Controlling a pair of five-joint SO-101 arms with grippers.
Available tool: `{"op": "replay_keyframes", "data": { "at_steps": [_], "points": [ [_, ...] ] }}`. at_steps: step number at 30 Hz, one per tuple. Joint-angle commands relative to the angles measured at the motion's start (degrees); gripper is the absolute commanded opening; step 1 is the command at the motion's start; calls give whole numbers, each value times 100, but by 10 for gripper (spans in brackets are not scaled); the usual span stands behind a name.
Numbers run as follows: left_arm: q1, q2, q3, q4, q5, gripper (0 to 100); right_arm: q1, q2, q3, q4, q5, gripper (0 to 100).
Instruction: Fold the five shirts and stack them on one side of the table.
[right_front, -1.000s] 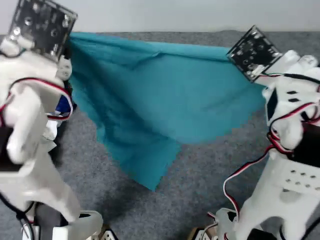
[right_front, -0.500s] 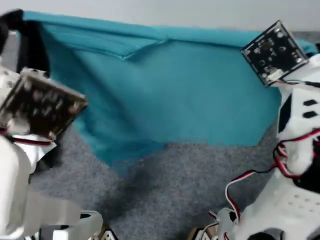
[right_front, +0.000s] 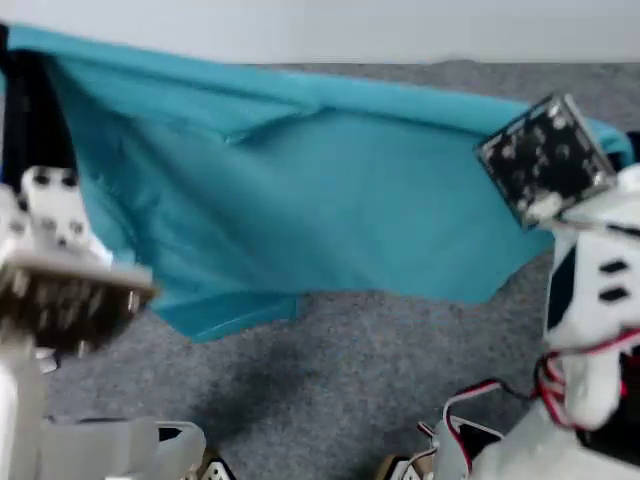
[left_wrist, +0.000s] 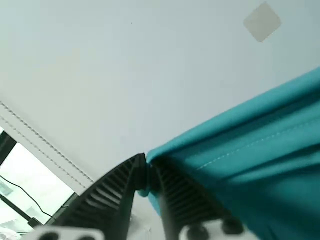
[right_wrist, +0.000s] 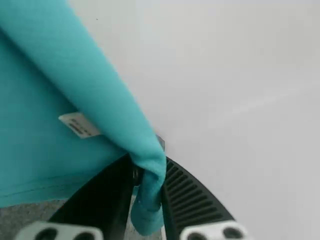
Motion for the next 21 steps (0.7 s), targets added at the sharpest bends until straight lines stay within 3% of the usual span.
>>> {"op": "replay_keyframes", "data": {
  "at_steps": [1, 12, 21],
  "points": [
    [-114, -396, -119, 26, -53, 5, 171, -312, -176, 215, -44, 10],
    [-114, -387, 259, 220, -413, 5, 145, -479, 492, 92, -44, 10],
    [-97, 695, 2879, 123, -422, 5, -426, 1226, 2312, -971, -35, 10]
  ]
}}
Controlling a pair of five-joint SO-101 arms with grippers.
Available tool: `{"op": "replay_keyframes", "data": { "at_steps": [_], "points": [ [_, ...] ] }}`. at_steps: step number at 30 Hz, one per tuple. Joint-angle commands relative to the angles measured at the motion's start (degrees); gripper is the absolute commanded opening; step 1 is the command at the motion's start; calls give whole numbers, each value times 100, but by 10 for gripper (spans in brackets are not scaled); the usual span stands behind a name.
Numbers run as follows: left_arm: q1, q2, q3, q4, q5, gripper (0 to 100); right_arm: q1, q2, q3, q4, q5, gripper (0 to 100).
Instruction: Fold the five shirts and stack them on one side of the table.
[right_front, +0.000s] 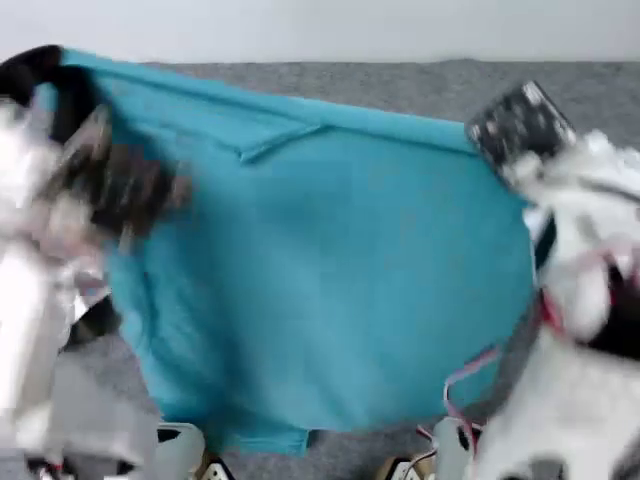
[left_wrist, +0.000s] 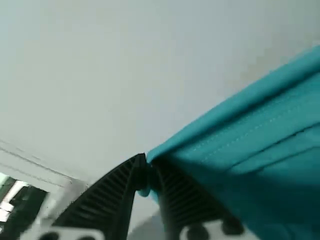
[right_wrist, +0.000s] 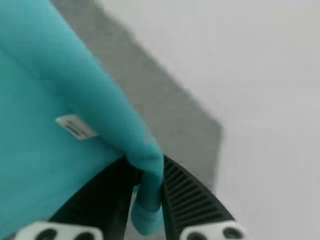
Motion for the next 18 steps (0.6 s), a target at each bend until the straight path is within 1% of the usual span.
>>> {"op": "replay_keyframes", "data": {
  "at_steps": [1, 4, 8, 12, 15, 18],
  "points": [
    [-53, 571, 1270, -299, -62, 5, -101, 796, 651, -760, -44, 10],
    [-158, 1196, 2193, -1152, -62, 5, -110, 1516, 1037, -1684, -70, 10],
    [-308, 2057, 2844, -2787, -53, 5, -110, 2501, 1108, -2932, -79, 10],
    [-413, 2954, 2879, -4026, -35, 5, -110, 3319, 958, -4154, -79, 10],
    [-413, 3473, 2686, -4642, -35, 5, -180, 3837, 765, -4901, -79, 10],
    [-413, 3938, 2343, -5187, -35, 5, -251, 4338, 413, -5385, -53, 10]
  ]
}}
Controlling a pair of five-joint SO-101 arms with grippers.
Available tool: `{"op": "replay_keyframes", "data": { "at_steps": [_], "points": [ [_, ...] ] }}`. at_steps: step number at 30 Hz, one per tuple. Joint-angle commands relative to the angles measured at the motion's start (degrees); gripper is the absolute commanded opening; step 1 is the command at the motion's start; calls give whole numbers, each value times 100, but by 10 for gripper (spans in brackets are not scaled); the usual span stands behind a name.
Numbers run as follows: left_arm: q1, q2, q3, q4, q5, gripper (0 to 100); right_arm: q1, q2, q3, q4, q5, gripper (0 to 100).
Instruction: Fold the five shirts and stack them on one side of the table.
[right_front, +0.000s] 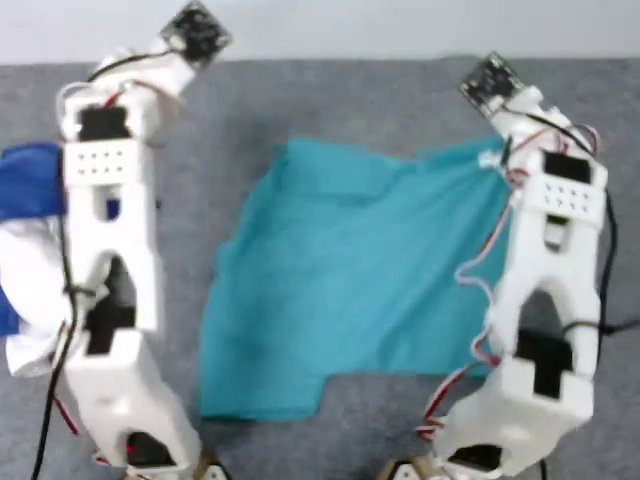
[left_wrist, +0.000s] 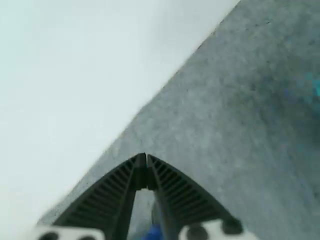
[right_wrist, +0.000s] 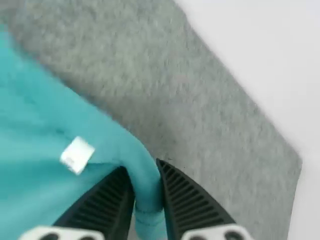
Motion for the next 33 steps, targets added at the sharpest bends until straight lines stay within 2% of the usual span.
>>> {"op": "replay_keyframes", "data": {
  "at_steps": [1, 4, 9, 12, 17, 20, 26, 30, 33],
  "points": [
    [-35, 299, -576, -695, -26, 5, -136, 338, -738, -681, -35, 10],
    [35, 624, -971, -651, -26, 5, -242, 752, -1134, -760, -35, 10],
    [255, 976, -1481, 70, -26, 5, -347, 1051, -1257, -716, -35, 10],
    [510, 1257, -1684, 378, 123, 5, -338, 1059, -1257, -242, -44, 10],
    [985, 1925, -2123, 888, 1125, 5, -277, 1077, -1257, 831, -44, 10],
    [1284, 2356, -2501, 1433, 1459, 5, -233, 1077, -1257, 1376, -62, 10],
    [1846, 3059, -3477, 2593, 1538, 13, -224, 1077, -1257, 2026, -62, 10],
    [2048, 3420, -4110, 3182, 1538, 90, -224, 1086, -1257, 2237, -62, 10],
    [2154, 3710, -4435, 3464, 1538, 110, -215, 1112, -1257, 2413, -62, 10]
  ]
}}
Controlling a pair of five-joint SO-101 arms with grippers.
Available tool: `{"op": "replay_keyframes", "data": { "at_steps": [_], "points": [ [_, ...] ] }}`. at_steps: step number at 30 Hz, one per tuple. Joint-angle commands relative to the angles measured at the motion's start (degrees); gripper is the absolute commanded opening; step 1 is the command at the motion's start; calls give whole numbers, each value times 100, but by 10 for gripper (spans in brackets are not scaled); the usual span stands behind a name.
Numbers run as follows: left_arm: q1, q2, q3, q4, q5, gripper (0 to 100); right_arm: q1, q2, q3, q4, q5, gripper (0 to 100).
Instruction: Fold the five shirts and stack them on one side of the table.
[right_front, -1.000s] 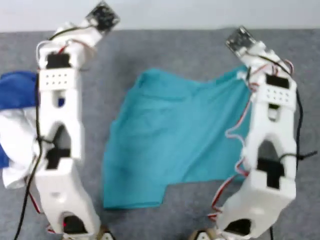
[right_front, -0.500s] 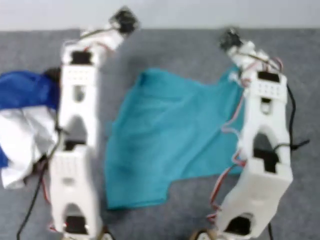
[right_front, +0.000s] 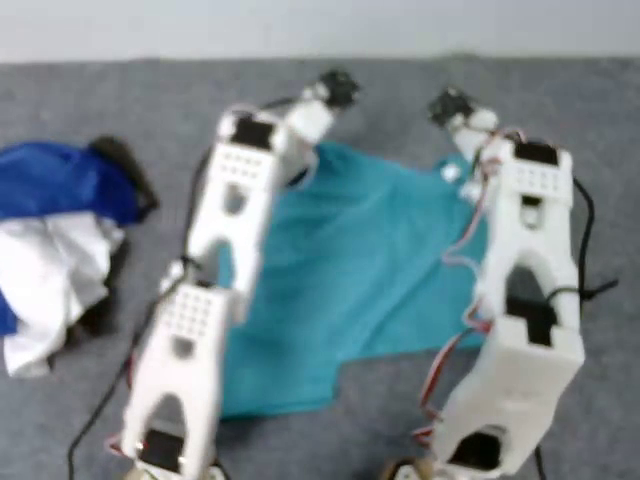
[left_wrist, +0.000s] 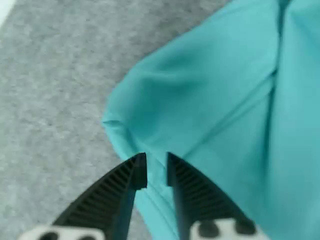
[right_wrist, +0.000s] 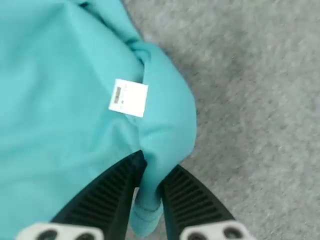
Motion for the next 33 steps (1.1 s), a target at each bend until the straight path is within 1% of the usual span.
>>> {"op": "replay_keyframes", "data": {
  "at_steps": [1, 5, 8, 12, 16, 20, 27, 33],
  "points": [
    [132, 149, -541, 325, 53, 111, 92, -4, -378, 207, -62, 10],
    [132, 431, -769, 334, 70, 111, 180, 145, -378, 215, -62, 10],
    [132, 589, -848, 290, 229, 112, 207, 189, -378, 215, -62, 10],
    [105, 818, -857, -18, 273, 112, 189, 189, -378, 215, -62, 10],
    [97, 905, -866, -387, 624, 112, 180, 189, -378, 207, -62, 10],
    [97, 932, -848, -774, 809, 108, 180, 198, -378, 207, -62, 10],
    [97, 1073, -875, -835, 782, 107, 180, 198, -378, 180, -62, 10],
    [88, 1169, -822, -1099, 774, 43, 180, 180, -387, 198, -62, 10]
  ]
}}
